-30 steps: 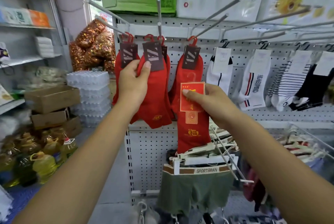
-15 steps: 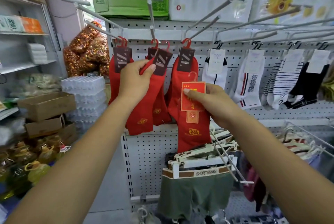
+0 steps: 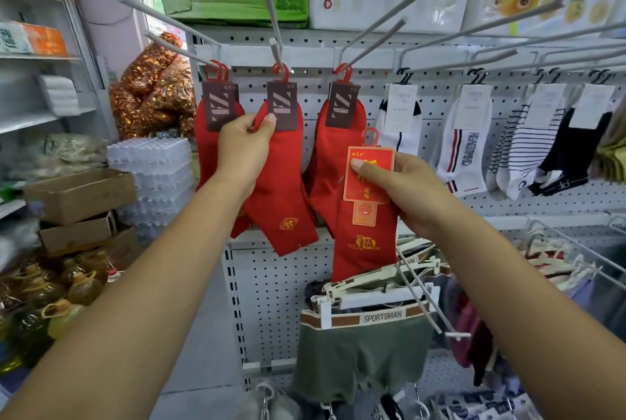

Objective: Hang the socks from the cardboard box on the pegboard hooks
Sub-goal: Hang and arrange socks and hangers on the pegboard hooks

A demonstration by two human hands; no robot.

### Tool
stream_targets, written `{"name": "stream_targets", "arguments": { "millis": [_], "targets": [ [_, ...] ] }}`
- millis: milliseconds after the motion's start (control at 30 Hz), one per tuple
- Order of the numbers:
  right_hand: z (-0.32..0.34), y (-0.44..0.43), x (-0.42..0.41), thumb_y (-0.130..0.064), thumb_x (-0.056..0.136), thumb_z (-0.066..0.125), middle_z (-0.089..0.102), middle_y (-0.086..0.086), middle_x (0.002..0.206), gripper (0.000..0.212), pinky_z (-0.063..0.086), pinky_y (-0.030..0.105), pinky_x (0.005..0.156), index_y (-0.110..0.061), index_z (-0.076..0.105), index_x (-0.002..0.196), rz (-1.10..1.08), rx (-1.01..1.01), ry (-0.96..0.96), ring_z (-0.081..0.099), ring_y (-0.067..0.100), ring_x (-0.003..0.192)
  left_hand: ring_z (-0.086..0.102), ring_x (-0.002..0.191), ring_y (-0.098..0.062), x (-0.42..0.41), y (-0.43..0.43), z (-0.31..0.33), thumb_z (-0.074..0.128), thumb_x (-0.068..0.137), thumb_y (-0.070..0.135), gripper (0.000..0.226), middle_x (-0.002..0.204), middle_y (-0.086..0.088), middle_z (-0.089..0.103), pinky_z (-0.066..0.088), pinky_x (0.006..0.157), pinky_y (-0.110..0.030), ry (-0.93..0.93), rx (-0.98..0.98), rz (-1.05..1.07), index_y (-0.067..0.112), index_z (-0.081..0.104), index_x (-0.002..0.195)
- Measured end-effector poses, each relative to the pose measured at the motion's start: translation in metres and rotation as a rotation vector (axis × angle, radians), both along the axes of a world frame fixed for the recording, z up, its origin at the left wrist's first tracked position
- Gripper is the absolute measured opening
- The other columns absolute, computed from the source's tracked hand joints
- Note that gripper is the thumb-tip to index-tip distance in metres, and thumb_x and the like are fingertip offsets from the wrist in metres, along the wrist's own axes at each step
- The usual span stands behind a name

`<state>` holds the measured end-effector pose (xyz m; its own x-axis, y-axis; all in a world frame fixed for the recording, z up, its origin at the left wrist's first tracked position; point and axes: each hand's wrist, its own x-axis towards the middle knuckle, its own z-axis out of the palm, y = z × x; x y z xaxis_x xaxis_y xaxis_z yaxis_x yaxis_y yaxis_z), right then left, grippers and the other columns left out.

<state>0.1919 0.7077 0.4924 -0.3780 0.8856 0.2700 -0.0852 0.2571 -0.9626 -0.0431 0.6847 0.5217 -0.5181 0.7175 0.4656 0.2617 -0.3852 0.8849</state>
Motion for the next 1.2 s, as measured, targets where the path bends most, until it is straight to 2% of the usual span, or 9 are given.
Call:
{"name": "stream_targets", "arguments": {
  "millis": [133,267,400,533,700,800,967,1100,1200],
  "targets": [
    [-0.004,-0.007,0.009,-0.028,0.089,0.075,0.078,0.007,0.102,0.023,0.061,0.032,0.076,-0.014,0.072,0.107,-0.013,0.004,0.055,0.076,0.023,0.094,0.052,0.124,-0.023,0.023,-0.004,-0.021,0.070,0.090,0.033,0.048,0.130,-0.003,0.055,0.041,0.109,-0.038,0.187,0.006,0.321,0.016,0.055,0.132],
    [-0.002,-0.013,0.023,-0.023,0.091,0.073,0.078,0.009,0.099,0.014,0.061,0.035,0.076,-0.014,0.072,0.102,-0.033,-0.055,0.178,0.076,0.022,0.089,0.035,0.130,-0.021,0.065,-0.027,-0.051,0.074,0.087,0.037,0.057,0.144,-0.007,0.040,0.030,0.108,-0.036,0.327,0.088,0.477,0.014,0.053,0.135],
    [0.002,-0.022,0.048,-0.021,0.091,0.072,0.077,0.006,0.090,0.012,0.061,0.034,0.074,-0.014,0.070,0.100,-0.061,-0.097,0.265,0.075,0.018,0.080,0.065,0.099,0.000,0.109,-0.052,-0.060,0.068,0.094,0.041,0.020,0.105,0.011,0.072,0.050,0.086,-0.021,0.173,0.008,-0.130,0.024,0.072,0.103],
    [-0.002,-0.036,0.095,-0.020,0.091,0.072,0.075,0.007,0.088,0.014,0.061,0.037,0.075,-0.011,0.069,0.101,-0.175,-0.090,0.339,0.072,0.018,0.077,0.074,0.080,0.000,0.163,-0.068,-0.064,0.068,0.081,0.053,0.038,0.090,0.009,0.080,0.053,0.064,-0.010,0.040,-0.228,-0.638,0.019,0.075,0.097],
    [-0.006,-0.059,0.189,-0.024,0.090,0.074,0.074,0.006,0.087,0.016,0.060,0.039,0.076,-0.012,0.071,0.099,-0.371,-0.062,0.364,0.071,0.019,0.078,0.078,0.082,-0.016,0.247,-0.070,-0.076,0.084,0.077,0.027,0.028,0.090,-0.001,0.080,0.059,0.066,-0.021,0.057,-0.322,-0.795,0.020,0.073,0.101],
    [-0.012,-0.075,0.261,-0.030,0.091,0.073,0.075,0.008,0.091,0.022,0.061,0.038,0.073,-0.011,0.070,0.101,-0.471,-0.080,0.308,0.072,0.020,0.079,0.078,0.085,-0.017,0.310,-0.074,-0.077,0.085,0.069,0.029,0.038,0.094,-0.003,0.080,0.059,0.066,-0.021,0.043,-0.361,-0.882,0.019,0.073,0.104],
    [-0.028,-0.107,0.385,-0.024,0.092,0.072,0.074,0.014,0.115,0.038,0.059,0.045,0.090,-0.002,0.065,0.122,-0.487,-0.204,0.184,0.072,0.027,0.102,0.078,0.085,-0.018,0.427,-0.082,-0.088,0.086,0.070,0.033,0.041,0.091,-0.001,0.080,0.059,0.067,-0.021,0.072,-0.362,-0.917,0.018,0.073,0.105],
    [-0.045,-0.131,0.477,-0.004,0.088,0.072,0.075,0.014,0.106,0.031,0.062,0.042,0.083,-0.002,0.064,0.118,-0.590,-0.213,0.171,0.073,0.023,0.090,0.078,0.082,-0.016,0.521,-0.088,-0.101,0.087,0.071,0.032,0.040,0.091,-0.002,0.080,0.058,0.065,-0.021,0.099,-0.412,-0.995,0.018,0.073,0.105],
    [-0.049,-0.139,0.537,-0.001,0.088,0.071,0.075,0.006,0.094,0.027,0.062,0.036,0.072,-0.006,0.063,0.114,-0.710,-0.185,0.170,0.073,0.016,0.079,0.073,0.064,-0.015,0.581,-0.086,-0.100,0.085,0.079,0.023,0.034,0.084,-0.012,0.079,0.055,0.053,-0.021,0.117,-0.490,-1.070,0.010,0.070,0.106]
  ]
}}
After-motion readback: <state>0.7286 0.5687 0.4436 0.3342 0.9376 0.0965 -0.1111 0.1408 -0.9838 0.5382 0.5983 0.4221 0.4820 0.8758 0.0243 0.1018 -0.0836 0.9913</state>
